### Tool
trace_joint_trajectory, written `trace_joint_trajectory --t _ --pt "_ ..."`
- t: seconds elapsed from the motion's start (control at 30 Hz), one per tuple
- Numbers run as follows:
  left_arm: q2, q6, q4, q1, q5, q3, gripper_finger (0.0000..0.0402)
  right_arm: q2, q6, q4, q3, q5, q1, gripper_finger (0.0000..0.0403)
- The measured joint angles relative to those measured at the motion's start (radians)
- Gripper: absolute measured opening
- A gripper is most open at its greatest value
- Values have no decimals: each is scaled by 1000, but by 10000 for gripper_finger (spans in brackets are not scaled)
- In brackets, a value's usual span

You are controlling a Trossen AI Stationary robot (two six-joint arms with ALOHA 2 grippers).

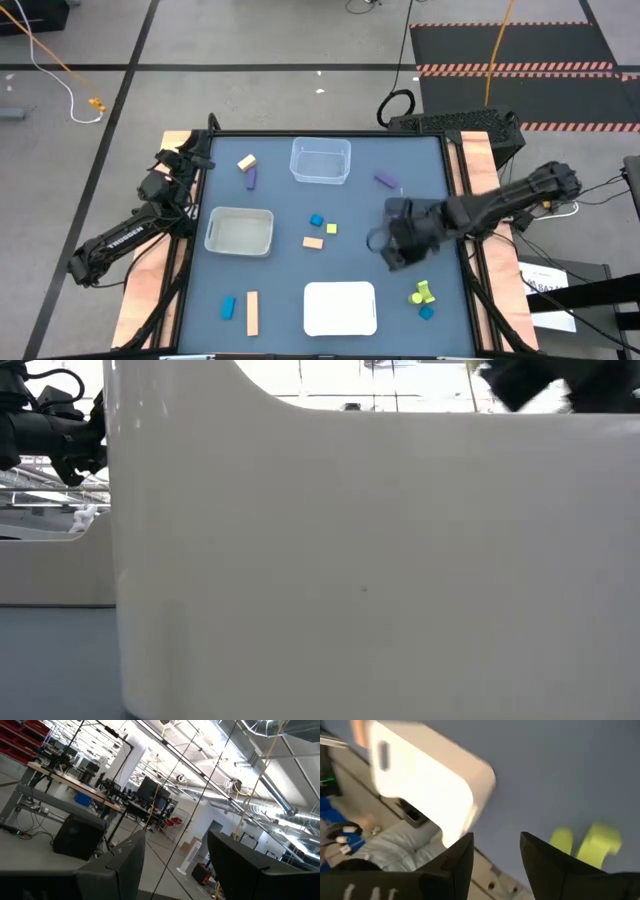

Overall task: Sort & place blocks by color
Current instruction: Put the green block into the white bin

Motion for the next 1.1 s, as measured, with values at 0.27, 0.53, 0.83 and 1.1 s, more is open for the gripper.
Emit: trace_joint_trajectory --t 0.27,0.53,0.83,1.1 --pt "0 0 0 0 0 0 216 86 490 40 0 -14 178 153" --pt "0 0 0 0 0 0 216 170 609 21 0 -23 222 163" --pt "0 0 0 0 0 0 216 226 591 -50 0 -22 225 226" --pt "0 0 0 0 0 0 216 283 548 -111 0 -24 225 244"
